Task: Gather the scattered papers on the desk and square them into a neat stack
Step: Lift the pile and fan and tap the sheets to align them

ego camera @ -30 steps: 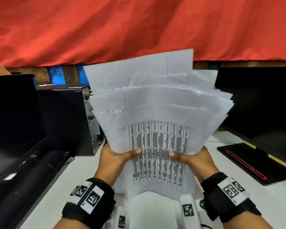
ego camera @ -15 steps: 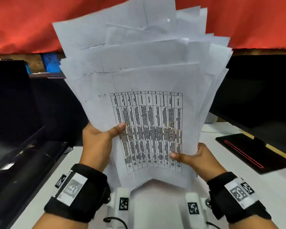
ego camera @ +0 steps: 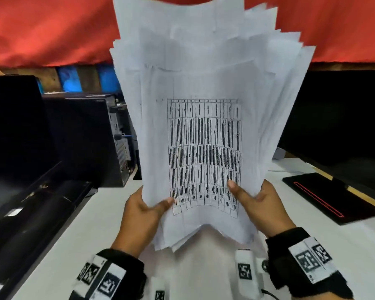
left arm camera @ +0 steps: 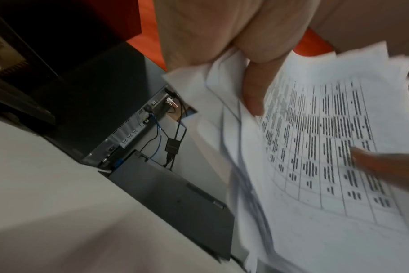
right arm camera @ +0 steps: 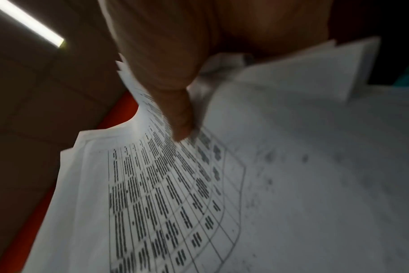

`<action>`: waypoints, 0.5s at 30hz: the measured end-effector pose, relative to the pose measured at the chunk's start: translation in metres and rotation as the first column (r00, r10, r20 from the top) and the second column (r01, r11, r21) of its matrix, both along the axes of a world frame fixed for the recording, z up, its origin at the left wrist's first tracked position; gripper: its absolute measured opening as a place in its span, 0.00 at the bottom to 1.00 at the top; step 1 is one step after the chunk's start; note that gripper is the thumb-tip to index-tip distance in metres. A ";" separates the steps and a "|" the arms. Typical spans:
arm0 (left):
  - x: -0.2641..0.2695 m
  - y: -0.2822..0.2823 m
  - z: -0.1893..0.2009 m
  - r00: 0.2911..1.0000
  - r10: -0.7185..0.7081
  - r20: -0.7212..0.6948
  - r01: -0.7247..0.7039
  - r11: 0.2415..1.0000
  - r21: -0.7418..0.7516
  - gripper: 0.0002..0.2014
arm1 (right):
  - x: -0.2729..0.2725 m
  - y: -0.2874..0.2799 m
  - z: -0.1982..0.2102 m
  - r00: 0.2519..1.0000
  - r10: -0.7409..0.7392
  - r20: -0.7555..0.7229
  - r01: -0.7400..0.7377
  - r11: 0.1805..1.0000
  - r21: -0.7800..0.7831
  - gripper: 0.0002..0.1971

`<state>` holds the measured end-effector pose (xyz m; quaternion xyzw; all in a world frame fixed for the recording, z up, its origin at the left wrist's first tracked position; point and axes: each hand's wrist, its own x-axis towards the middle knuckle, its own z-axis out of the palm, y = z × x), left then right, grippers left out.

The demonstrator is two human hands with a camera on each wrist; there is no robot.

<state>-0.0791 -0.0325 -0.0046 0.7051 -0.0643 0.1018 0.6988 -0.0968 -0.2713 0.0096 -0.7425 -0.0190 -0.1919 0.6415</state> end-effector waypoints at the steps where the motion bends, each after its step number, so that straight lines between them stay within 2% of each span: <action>1: -0.001 0.002 0.004 1.000 -0.009 0.005 0.009 1.000 -0.018 0.13 | -0.001 -0.003 0.002 0.999 0.049 -0.012 -0.050 0.999 -0.009 0.13; 4: -0.003 0.015 0.016 0.998 -0.050 0.026 0.051 0.997 -0.050 0.15 | -0.005 -0.023 0.000 0.964 0.253 -0.085 -0.240 0.961 0.139 0.29; 6: -0.006 0.020 0.021 0.996 -0.087 0.032 0.089 0.995 -0.048 0.16 | -0.009 -0.031 -0.006 0.938 0.320 -0.131 -0.293 0.937 0.190 0.30; 8: -0.008 0.021 0.023 0.994 -0.110 0.023 0.111 0.993 -0.046 0.15 | -0.011 -0.030 -0.013 0.945 0.301 -0.129 -0.262 0.930 0.257 0.28; 11: -0.011 0.024 0.016 0.978 -0.200 -0.066 0.192 0.975 -0.109 0.18 | -0.010 -0.027 -0.022 0.970 0.222 -0.103 -0.174 0.922 0.347 0.39; 12: -0.013 0.026 0.013 0.962 -0.247 -0.119 0.233 0.966 -0.115 0.19 | -0.009 -0.028 -0.023 0.978 0.183 -0.097 -0.138 0.926 0.352 0.38; 13: -0.015 0.028 0.007 0.939 -0.293 -0.178 0.278 0.955 -0.104 0.21 | -0.008 -0.027 -0.023 0.985 0.144 -0.092 -0.103 0.931 0.351 0.32; 15: -0.020 0.030 -0.006 0.898 -0.350 -0.267 0.347 0.936 -0.059 0.26 | -0.009 -0.026 -0.021 0.992 0.079 -0.096 -0.043 0.942 0.332 0.13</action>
